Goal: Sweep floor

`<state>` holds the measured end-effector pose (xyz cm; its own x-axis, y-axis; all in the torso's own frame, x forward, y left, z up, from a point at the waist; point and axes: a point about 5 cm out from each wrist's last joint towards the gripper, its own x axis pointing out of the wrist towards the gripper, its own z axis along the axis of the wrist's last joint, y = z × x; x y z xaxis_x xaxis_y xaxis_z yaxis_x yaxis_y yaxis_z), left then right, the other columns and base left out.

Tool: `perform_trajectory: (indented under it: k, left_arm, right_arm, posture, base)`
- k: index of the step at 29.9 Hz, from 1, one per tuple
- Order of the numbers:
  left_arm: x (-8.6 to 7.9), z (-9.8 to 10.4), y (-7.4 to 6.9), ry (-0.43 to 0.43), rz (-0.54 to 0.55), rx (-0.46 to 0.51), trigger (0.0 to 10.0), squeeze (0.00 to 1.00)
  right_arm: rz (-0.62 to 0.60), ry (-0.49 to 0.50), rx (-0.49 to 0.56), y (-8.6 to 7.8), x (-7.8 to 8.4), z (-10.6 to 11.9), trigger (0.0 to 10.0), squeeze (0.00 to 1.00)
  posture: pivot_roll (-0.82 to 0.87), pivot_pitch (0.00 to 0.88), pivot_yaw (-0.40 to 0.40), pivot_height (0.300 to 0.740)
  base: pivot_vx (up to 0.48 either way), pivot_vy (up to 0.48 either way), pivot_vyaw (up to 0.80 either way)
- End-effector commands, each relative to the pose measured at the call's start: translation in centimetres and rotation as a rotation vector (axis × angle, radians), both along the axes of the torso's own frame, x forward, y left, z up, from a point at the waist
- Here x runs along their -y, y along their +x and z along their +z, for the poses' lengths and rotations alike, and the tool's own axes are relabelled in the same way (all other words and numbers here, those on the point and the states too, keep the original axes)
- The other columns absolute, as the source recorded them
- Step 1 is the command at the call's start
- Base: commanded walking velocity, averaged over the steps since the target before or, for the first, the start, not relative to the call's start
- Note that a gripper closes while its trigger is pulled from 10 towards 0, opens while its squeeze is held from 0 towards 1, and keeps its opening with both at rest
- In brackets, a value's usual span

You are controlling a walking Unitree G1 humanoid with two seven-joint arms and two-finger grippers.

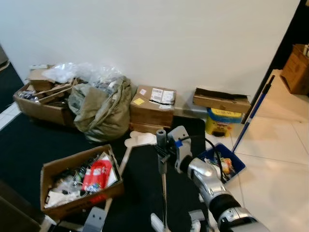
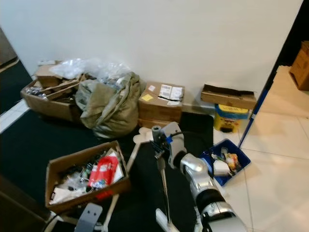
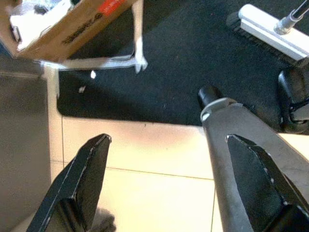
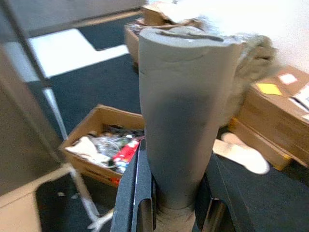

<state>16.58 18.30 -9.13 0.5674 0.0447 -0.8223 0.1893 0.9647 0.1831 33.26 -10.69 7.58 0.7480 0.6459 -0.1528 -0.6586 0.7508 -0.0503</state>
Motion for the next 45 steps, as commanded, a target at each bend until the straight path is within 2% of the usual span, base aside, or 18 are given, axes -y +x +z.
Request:
perform_trajectory:
  k: [1,5,13,17,19,22,28,33,43,45]
  left_arm:
    - [-0.1,0.0,0.0,-0.011,0.013,0.002,10.0,0.0]
    - [-0.1,0.0,0.0,-0.01,0.015,0.002,10.0,0.0]
    - [0.1,0.0,0.1,-0.018,0.011,0.004,10.0,0.0]
    - [0.1,0.1,0.2,-0.019,0.028,0.009,10.0,0.0]
    - [0.2,0.1,0.2,-0.017,0.035,0.01,10.0,0.0]
    - [0.2,0.1,0.2,-0.016,0.035,0.01,10.0,0.0]
    - [0.1,0.0,0.0,-0.012,0.037,0.002,10.0,0.0]
    - [0.0,-0.1,-0.3,-0.021,0.037,-0.007,10.0,0.0]
    - [0.1,-0.2,-0.5,-0.025,0.042,-0.01,10.0,0.0]
    - [0.2,-0.3,-0.6,-0.022,0.054,-0.009,10.0,0.0]
  right_arm:
    - [0.012,0.009,0.025,0.4,-0.5,0.8,10.0,0.0]
    - [0.013,0.007,0.022,0.3,-0.6,0.7,10.0,0.0]
    - [0.016,0.002,0.017,0.3,-0.7,0.6,10.0,0.0]
    - [0.021,0.001,0.006,0.3,-0.6,0.5,10.0,0.0]
    - [0.035,0.023,-0.037,0.2,-0.7,0.4,10.0,0.0]
    - [0.039,0.03,-0.047,0.2,-0.7,0.4,10.0,0.0]
    - [0.141,0.066,-0.139,-0.5,-0.8,-0.1,10.0,0.0]
    - [0.175,0.071,-0.178,-0.6,-0.5,-0.2,10.0,0.0]
    - [0.211,0.046,-0.201,-1.0,-0.4,-0.3,10.0,0.0]
    - [0.296,-0.031,-0.267,-1.9,-0.2,-1.0,10.0,0.0]
  posture:
    - [-0.06,0.038,0.02,0.74]
    - [-0.07,0.039,0.019,0.74]
    - [-0.07,0.043,0.019,0.74]
    - [-0.07,0.043,0.019,0.74]
    - [-0.07,0.044,0.019,0.74]
    - [-0.07,0.044,0.019,0.74]
    - [-0.07,0.049,0.016,0.74]
    - [-0.07,0.053,0.014,0.74]
    - [-0.07,0.061,0.012,0.74]
    - [-0.08,0.067,0.007,0.74]
  base:
    - [0.0,-0.266,0.0]
    - [0.0,-0.14,0.0]
    - [0.0,-0.48,0.0]
    - [0.0,0.0,0.0]
    - [0.0,0.0,0.0]
    - [0.0,0.0,0.0]
    - [0.0,0.0,0.0]
    - [0.0,0.0,0.0]
    - [0.0,-0.48,0.0]
    - [0.0,0.0,0.0]
